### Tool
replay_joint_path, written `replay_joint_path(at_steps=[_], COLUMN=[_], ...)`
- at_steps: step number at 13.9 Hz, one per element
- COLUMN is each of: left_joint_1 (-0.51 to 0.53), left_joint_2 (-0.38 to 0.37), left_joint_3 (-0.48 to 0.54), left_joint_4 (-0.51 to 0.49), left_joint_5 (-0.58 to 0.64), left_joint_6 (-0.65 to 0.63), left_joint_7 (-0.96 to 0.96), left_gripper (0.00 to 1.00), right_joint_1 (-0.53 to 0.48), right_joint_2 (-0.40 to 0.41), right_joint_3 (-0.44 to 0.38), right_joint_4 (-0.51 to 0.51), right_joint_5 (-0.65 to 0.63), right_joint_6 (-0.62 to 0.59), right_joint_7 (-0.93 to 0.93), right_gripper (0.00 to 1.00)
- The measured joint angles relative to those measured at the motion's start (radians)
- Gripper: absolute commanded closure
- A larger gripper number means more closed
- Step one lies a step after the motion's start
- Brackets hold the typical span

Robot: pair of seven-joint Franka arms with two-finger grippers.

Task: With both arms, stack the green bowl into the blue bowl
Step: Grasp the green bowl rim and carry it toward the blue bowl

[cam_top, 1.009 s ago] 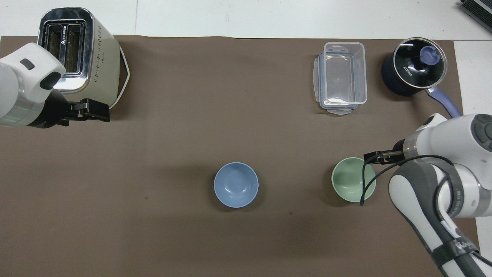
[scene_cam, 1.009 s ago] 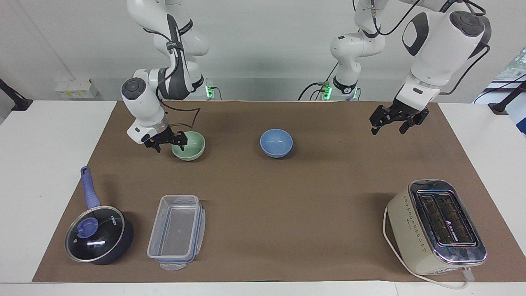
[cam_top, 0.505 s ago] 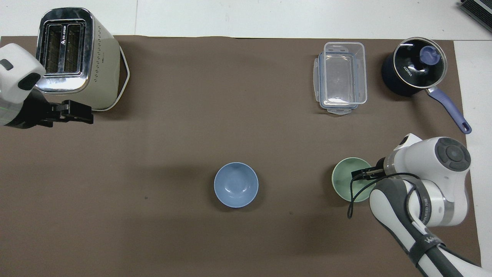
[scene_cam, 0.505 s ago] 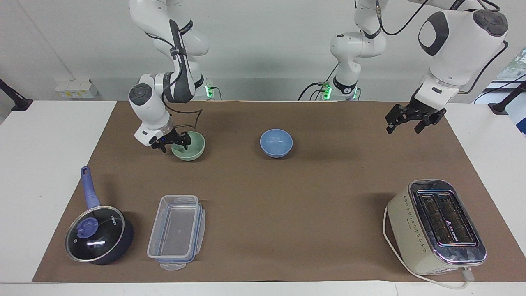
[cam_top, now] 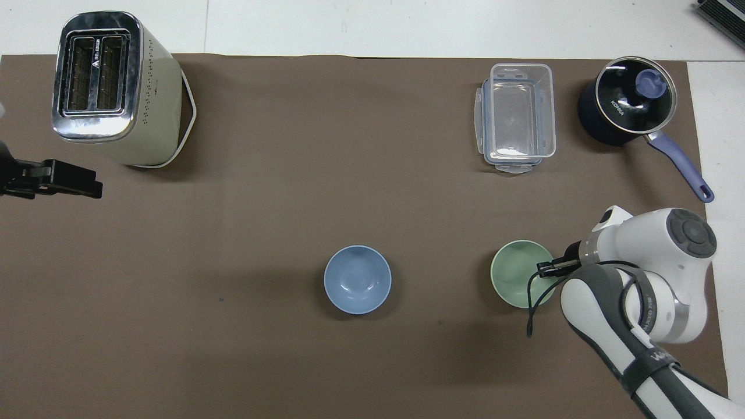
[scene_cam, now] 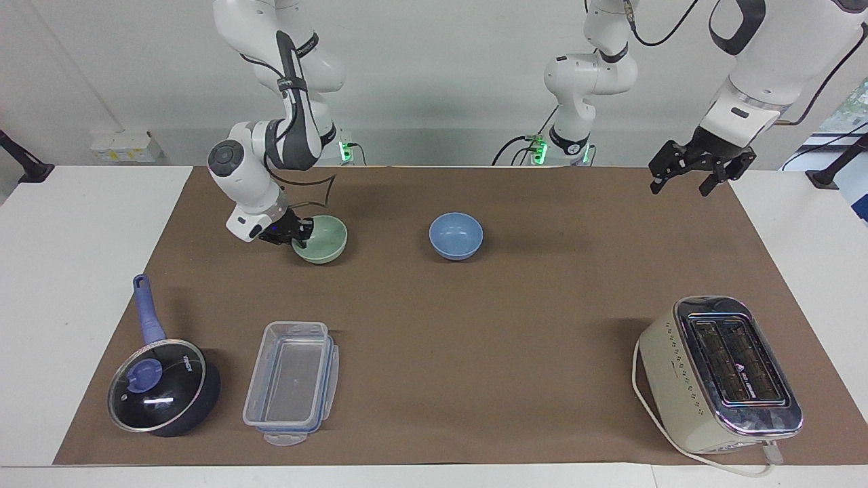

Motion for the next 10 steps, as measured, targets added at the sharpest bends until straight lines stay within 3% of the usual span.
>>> replay_joint_path(at_steps=[6,10], left_joint_1=[-0.001,-0.001], left_joint_2=[0.0,0.0], left_joint_3=[0.004,0.004], left_joint_4=[0.009,0.012], left_joint_5=[0.052,0.053], left_joint_6=[-0.044,-0.053], left_joint_7=[0.043,0.011], left_gripper=[0.0,0.0], right_joint_1=[0.005,0.075], right_joint_2=[-0.022,-0.062], right_joint_3=[0.005,0.008], right_joint_4=[0.035,0.104], right_joint_5=[0.024,0.128], right_joint_6=[-0.074,-0.175], right_joint_7=[-0.022,-0.02], right_gripper=[1.0,1.0])
